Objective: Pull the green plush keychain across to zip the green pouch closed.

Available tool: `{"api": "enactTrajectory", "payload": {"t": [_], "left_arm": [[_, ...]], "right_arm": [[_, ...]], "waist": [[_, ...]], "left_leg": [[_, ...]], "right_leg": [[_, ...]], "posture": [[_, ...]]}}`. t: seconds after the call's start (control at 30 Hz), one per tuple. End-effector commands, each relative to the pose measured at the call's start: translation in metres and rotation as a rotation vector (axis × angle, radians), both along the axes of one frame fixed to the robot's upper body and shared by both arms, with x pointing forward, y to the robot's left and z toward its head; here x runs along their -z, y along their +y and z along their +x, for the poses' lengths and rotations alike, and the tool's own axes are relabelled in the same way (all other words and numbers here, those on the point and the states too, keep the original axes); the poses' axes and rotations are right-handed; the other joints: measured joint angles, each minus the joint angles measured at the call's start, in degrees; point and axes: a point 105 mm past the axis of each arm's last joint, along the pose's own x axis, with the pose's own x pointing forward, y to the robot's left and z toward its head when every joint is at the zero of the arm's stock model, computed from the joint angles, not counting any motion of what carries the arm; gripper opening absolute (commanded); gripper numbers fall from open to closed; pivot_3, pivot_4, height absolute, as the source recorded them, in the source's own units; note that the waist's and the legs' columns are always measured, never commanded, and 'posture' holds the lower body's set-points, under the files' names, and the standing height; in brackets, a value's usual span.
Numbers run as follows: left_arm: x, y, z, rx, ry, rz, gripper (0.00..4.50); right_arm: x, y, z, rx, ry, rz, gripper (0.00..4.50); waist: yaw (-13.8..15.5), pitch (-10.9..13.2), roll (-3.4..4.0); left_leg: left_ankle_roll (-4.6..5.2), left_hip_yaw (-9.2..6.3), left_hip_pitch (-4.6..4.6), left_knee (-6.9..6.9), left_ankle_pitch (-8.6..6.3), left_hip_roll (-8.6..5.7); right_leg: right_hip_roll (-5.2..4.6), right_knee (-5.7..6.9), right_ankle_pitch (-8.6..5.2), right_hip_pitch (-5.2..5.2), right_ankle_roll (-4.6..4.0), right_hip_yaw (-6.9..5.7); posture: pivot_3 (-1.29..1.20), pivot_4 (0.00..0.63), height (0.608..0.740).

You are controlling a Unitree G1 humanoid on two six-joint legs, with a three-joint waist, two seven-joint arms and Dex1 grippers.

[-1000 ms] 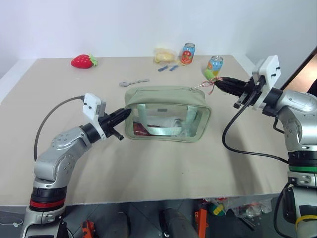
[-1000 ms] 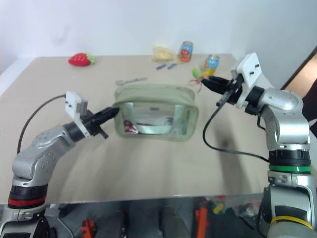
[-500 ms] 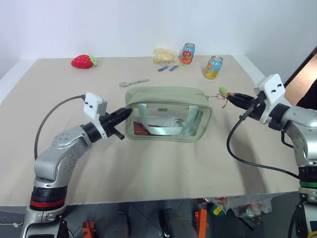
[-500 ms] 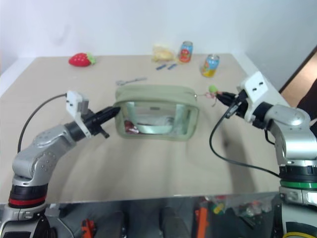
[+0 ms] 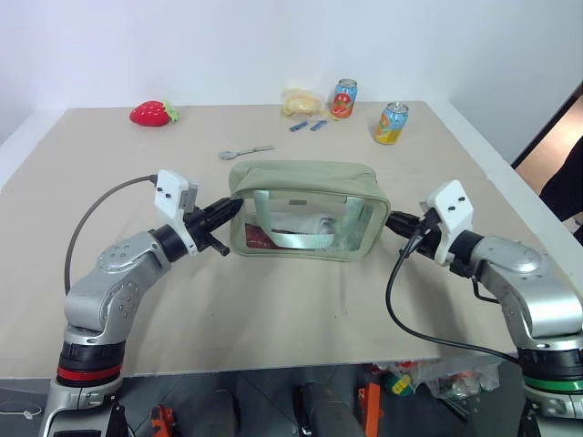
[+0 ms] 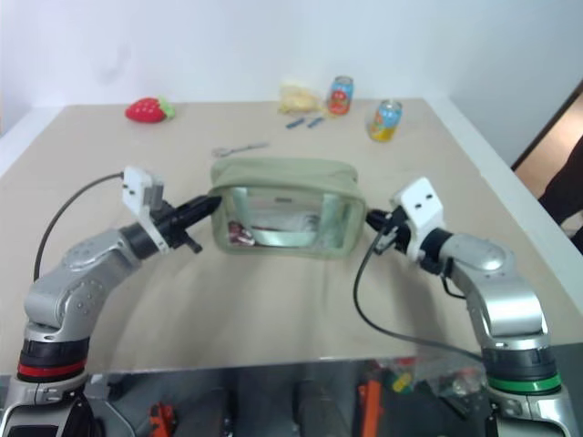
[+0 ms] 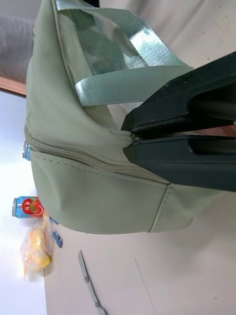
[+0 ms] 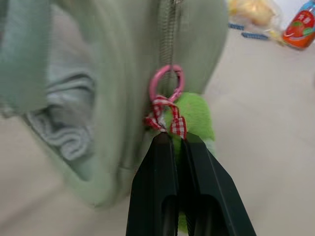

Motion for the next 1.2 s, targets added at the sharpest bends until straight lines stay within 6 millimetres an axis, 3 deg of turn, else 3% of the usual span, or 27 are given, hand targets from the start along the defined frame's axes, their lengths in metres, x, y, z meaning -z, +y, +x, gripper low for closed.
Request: {"api": "enactTrajectory", "payload": {"t": [0.03,0.27,0.83,1.2], "left_arm": [[-0.008,0.0,-0.001,0.001,-0.044,-0.011,0.0],[-0.006,0.001,0.0,0.0,-0.048,-0.018,0.0],[-0.009,-0.008,-0.006,0.074,-0.028,-0.067,0.0],[-0.022,0.001,-0.015,0.097,-0.039,-0.058,3.7]], "right_arm": [[0.006,0.006,-0.001,0.001,-0.023,-0.015,0.05],[0.024,0.001,0.003,0.024,-0.011,-0.04,0.05],[0.013,0.001,0.02,0.042,-0.08,0.047,0.05],[-0.04,-0.003,-0.005,-0.107,-0.156,0.284,3.69]], "waist": [[0.0,0.0,0.0],[0.0,0.0,-0.01],[-0.01,0.0,0.0],[-0.14,0.0,0.0]], "left_leg": [[0.0,0.0,0.01,0.0,0.0,0.0],[0.0,0.0,0.03,0.0,0.0,0.0],[0.0,0.0,0.01,0.01,0.0,0.0],[0.0,-0.02,0.02,0.0,0.0,0.04]], "right_leg": [[0.0,0.0,0.0,0.0,0.0,0.0],[0.0,0.0,0.0,0.02,0.0,0.0],[0.0,0.0,0.01,0.03,0.01,0.01],[0.05,0.0,0.01,0.02,0.01,0.01]], "posture": [[0.0,0.15,0.74],[0.0,0.15,0.74],[0.0,0.15,0.74],[0.0,0.15,0.74]]}}
